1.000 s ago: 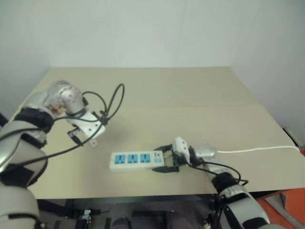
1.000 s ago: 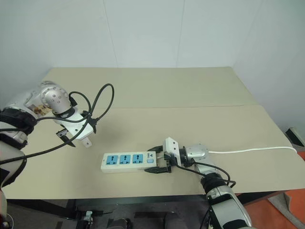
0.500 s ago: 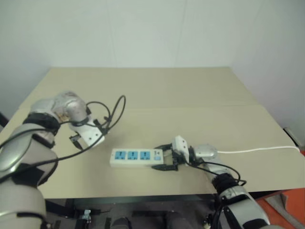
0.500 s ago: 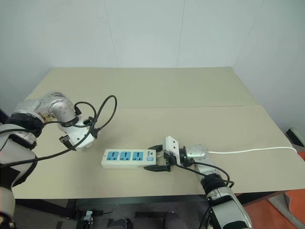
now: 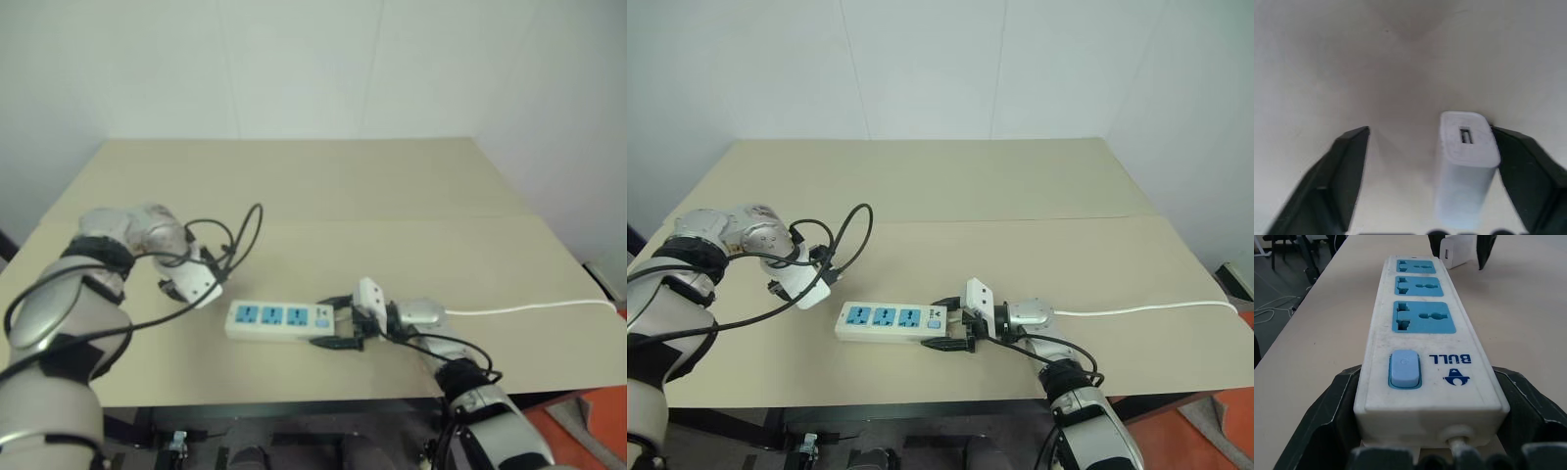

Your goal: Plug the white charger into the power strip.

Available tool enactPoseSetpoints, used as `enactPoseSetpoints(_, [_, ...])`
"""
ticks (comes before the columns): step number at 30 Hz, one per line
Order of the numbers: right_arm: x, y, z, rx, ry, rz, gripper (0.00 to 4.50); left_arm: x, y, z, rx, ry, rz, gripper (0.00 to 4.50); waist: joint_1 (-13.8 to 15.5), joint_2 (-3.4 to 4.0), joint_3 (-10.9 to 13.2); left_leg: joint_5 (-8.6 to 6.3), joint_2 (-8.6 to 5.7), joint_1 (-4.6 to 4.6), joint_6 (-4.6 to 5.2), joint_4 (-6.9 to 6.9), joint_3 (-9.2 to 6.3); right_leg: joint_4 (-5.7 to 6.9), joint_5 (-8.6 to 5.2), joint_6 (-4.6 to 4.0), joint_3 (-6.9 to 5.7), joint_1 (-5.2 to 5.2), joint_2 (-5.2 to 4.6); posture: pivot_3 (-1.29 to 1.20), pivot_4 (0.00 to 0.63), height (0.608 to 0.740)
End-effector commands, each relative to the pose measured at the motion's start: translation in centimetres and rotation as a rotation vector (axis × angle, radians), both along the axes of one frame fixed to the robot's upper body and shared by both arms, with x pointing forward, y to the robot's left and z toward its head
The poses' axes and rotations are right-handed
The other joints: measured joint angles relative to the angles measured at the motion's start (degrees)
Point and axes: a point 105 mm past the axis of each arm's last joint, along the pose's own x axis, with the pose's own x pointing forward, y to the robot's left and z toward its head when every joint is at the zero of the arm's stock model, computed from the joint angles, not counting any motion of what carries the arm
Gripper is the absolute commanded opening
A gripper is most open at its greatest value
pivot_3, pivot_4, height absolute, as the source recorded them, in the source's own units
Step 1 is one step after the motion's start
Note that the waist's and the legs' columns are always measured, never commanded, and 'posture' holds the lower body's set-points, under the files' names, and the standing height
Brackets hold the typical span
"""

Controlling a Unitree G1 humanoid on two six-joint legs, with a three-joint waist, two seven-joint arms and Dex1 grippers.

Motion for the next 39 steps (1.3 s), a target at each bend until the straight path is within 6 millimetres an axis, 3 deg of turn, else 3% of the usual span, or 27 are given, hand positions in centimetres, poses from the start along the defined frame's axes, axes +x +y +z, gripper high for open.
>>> enactPoseSetpoints(1, [0.3, 0.3, 1.9, 0.064, -0.051, -0.005, 3.44, -0.5, 0.3, -0.2, 0.009, 0.044, 0.018, 2.93, 0.0, 0.0, 0.0, 0.0, 0.0, 0.03, 0.0, 0.0, -0.01, 0.01, 0.0, 0.0, 0.0, 0.02, 0.0, 0.0, 0.15, 0.74])
enactPoseSetpoints(7, [0.4, 0.3, 1.9, 0.066, -0.051, -0.015, 3.44, -0.6, 0.6, -0.3, 0.015, 0.071, 0.056, 1.03, 0.0, 0.0, 0.0, 0.0, -0.01, 0.0, 0.0, 0.0, 0.0, -0.04, -0.01, 0.01, 0.0, 0.03, 0.0, 0.0, 0.15, 0.74])
enactPoseSetpoints(12, [0.6, 0.4, 2.0, 0.067, -0.053, -0.026, 3.44, -0.4, 0.2, 0.5, -0.03, 0.054, 0.062, 1.02, 0.0, 0.0, 0.0, 0.0, -0.01, 0.0, 0.0, 0.01, -0.01, -0.02, -0.01, 0.01, 0.0, 0.03, 0.0, 0.0, 0.15, 0.74])
enactPoseSetpoints(16, [0.5, 0.4, 1.9, 0.063, -0.052, -0.018, 3.44, 0.6, -2.3, 3.7, -0.2, 0.008, 0.07, 1.02, 0.1, -0.01, 0.0, 0.0, -0.01, -0.06, 0.0, 0.01, -0.02, -0.05, -0.01, 0.01, -0.02, 0.01, 0.0, 0.0, 0.15, 0.74])
enactPoseSetpoints(20, [0.2, 0.7, 1.8, 0.063, -0.057, 0.003, 3.44, 1.1, -6.8, 7.9, -0.577, 0.012, 0.073, 1.02, 0.1, -0.02, 0.0, 0.0, 0.0, -0.16, 0.0, 0.02, -0.05, -0.12, -0.01, 0.01, -0.08, -0.02, -0.01, 0.0, 0.15, 0.74])
enactPoseSetpoints(23, [0.1, 0.9, 1.6, 0.052, -0.068, 0.028, 3.44, 1.1, -11.0, 12.1, -1.049, 0.139, 0.103, 1.02, 0.0, -0.01, 0.0, 0.0, 0.0, -0.16, 0.0, 0.01, -0.06, -0.16, -0.01, 0.01, -0.09, 0.0, -0.03, 0.0, 0.15, 0.74])
enactPoseSetpoints(26, [0.0, 0.9, 1.5, 0.043, -0.07, 0.047, 3.44, 0.3, -12.2, 14.6, -1.301, 0.292, 0.125, 1.02, -0.8, -0.01, 0.0, 0.0, 0.0, -0.18, 0.0, 0.01, -0.07, -0.14, -0.01, 0.01, -0.09, -0.01, -0.02, 0.0, 0.15, 0.74])
enactPoseSetpoints(34, [0.3, 0.9, -0.6, -0.039, -0.058, 0.053, 3.44, -3.1, -12.3, 15.0, -1.532, 0.54, 0.161, 1.02, -2.0, 0.0, 0.0, 0.0, 0.01, 0.18, 0.0, 0.01, -0.14, 0.15, 0.0, 0.01, -0.09, 0.18, -0.01, 0.0, 0.15, 0.74])
enactPoseSetpoints(39, [0.8, 0.9, -1.6, -0.088, -0.036, 0.04, 3.44, -5.0, -12.0, 14.4, -1.56, 0.607, 0.19, 1.02, -1.9, -0.01, 0.0, 0.0, 0.02, 0.64, 0.0, 0.02, -0.16, 0.03, 0.0, 0.02, -0.11, 0.71, -0.01, 0.0, 0.15, 0.74])
